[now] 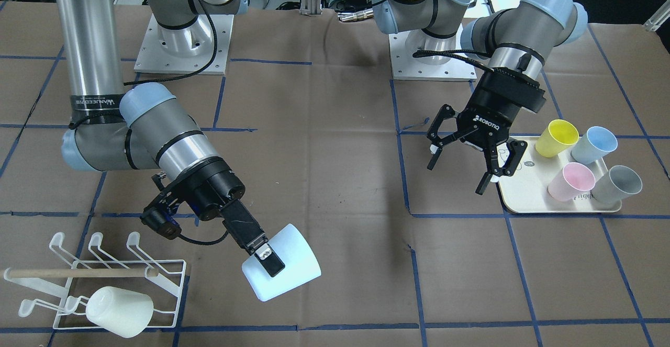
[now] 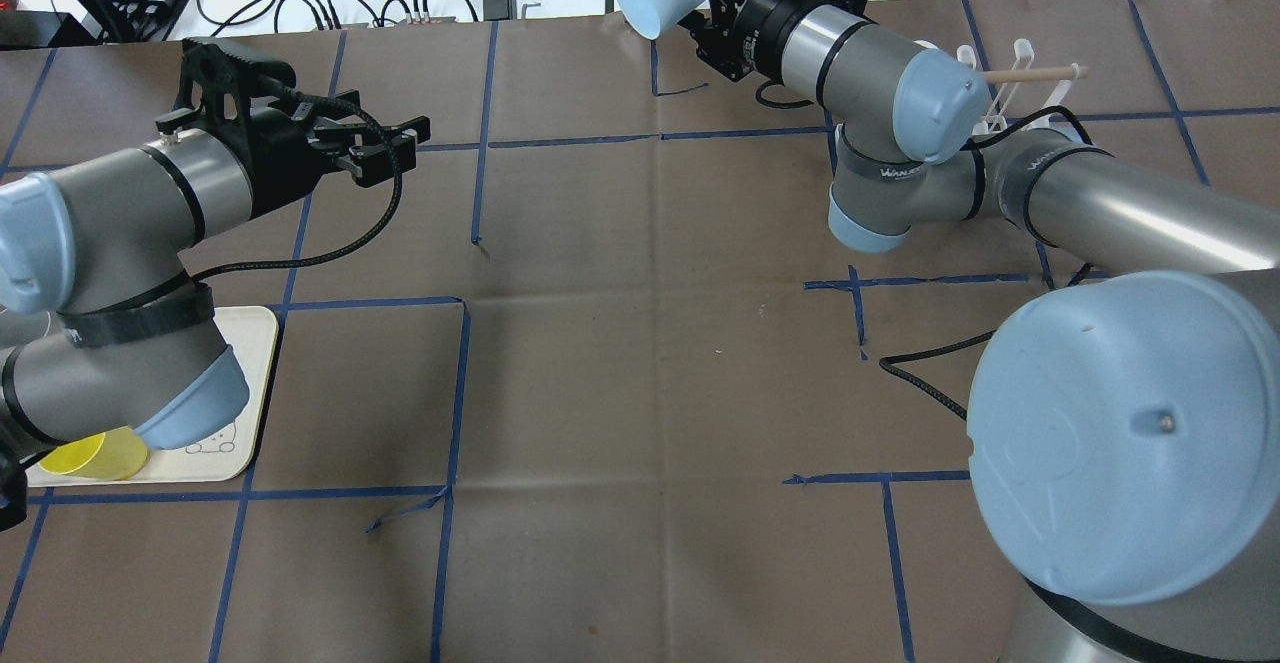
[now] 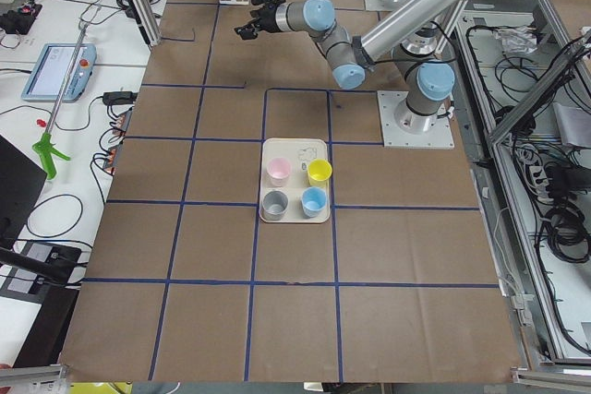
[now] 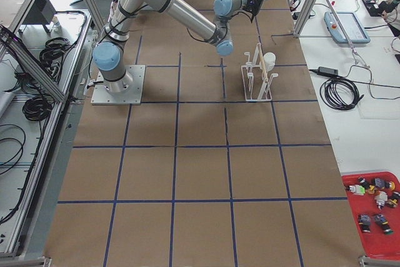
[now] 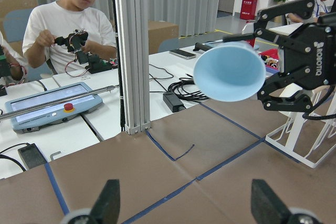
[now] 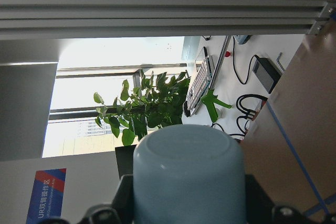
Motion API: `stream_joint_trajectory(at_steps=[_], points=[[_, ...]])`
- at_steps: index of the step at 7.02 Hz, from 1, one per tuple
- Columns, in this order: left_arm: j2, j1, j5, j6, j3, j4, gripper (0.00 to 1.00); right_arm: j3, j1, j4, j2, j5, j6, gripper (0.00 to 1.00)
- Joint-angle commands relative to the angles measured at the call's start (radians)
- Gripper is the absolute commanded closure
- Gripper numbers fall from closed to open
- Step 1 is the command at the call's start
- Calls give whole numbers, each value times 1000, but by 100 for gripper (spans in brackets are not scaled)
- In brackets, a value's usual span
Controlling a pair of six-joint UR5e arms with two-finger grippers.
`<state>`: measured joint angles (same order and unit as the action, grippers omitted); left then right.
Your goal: Transfer IKEA cup to right arm and place on rack
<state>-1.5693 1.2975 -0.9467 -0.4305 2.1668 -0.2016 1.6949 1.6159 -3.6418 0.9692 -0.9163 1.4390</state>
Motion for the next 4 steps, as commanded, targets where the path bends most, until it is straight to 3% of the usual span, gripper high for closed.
stream_joint_trajectory(at_steps=[1,2,3,4], points=[[49,58,-252,1,-185,-515,4,6,-46,0,6,7,-207,72],[25,104,-358,92,-309,-733,1,11,-68,2,19,5,-306,75],[-39,155,-404,205,-437,-860,1,23,-83,2,31,2,-404,78],[-111,213,-543,281,-547,-927,1,46,-93,32,43,-10,-530,81]])
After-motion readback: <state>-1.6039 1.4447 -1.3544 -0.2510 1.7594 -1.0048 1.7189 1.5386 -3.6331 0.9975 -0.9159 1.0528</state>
